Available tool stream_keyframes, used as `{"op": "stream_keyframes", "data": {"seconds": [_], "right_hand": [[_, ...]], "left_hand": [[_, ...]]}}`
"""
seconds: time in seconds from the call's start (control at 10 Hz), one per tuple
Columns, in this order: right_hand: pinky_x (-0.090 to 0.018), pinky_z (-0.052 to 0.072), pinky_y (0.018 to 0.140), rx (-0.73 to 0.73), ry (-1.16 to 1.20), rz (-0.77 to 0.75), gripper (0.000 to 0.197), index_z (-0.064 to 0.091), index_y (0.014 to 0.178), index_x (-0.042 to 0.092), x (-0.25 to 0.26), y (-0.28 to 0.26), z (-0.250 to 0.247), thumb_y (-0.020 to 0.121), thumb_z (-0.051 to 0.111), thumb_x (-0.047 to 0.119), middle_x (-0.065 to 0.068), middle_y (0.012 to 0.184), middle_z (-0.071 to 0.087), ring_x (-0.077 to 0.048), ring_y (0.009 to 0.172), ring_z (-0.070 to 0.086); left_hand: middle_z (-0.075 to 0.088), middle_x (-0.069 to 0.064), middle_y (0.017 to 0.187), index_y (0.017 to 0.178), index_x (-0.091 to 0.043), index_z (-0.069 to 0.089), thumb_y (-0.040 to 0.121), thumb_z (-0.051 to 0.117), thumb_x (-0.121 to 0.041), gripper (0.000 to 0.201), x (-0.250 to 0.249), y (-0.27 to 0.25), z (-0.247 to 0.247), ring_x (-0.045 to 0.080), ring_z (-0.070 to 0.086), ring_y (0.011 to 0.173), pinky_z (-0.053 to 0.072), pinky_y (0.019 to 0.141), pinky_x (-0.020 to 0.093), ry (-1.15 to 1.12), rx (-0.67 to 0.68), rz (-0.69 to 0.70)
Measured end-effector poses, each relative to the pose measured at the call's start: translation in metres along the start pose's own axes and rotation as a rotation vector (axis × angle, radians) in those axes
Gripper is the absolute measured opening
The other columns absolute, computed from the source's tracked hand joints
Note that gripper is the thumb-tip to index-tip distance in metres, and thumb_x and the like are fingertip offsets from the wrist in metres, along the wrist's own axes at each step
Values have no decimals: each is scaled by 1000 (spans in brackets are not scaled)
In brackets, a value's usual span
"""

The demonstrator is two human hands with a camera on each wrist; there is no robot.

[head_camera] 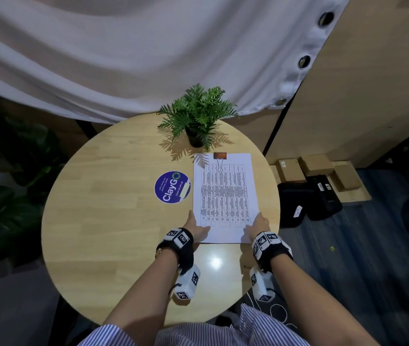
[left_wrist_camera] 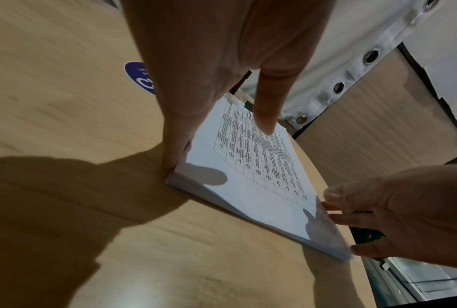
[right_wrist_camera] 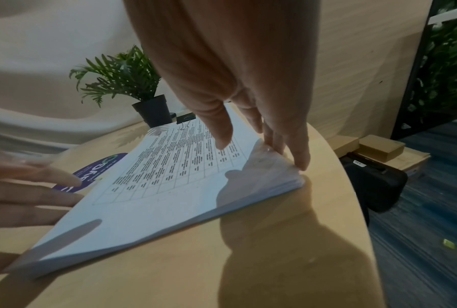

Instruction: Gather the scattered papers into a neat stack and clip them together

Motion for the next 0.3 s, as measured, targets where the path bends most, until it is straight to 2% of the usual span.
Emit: {"op": "stream_keyframes", "data": {"seconds": [0.1,0.2,0.3], "right_hand": [[-43,33,111,-4,-10,8,72,9,149,1,0,-4,-4,93,55,12,-21,153,21,-37,138,31],[-42,35,111,-63,-62,-35,74,10,149,3,24,-15,-24,93,56,20,-22,151,24,-37,137,32],[-42,37,108,-61,-23,-145,73,15,148,6,54,-22,-33,92,57,23,-23,148,29,-37,134,36]], "left_hand": [[23,12,157,151,-18,-8,90,59,-10,91,3,-5,-2,32,30,142,30,116,39,-27,25,-3],[27,16,155,152,-15,4,92,56,-14,80,-1,-10,-21,30,41,134,41,103,32,-3,-46,29],[45,19,143,146,-13,28,91,57,-12,62,-4,-13,-39,31,56,114,53,89,35,-63,-141,83]]}}
Point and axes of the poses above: each hand's wrist, its own y-axis towards the middle knuckle, its own z-axis out of the palm, x = y × z, the point moved 10 cm from there along y, towards the middle knuckle
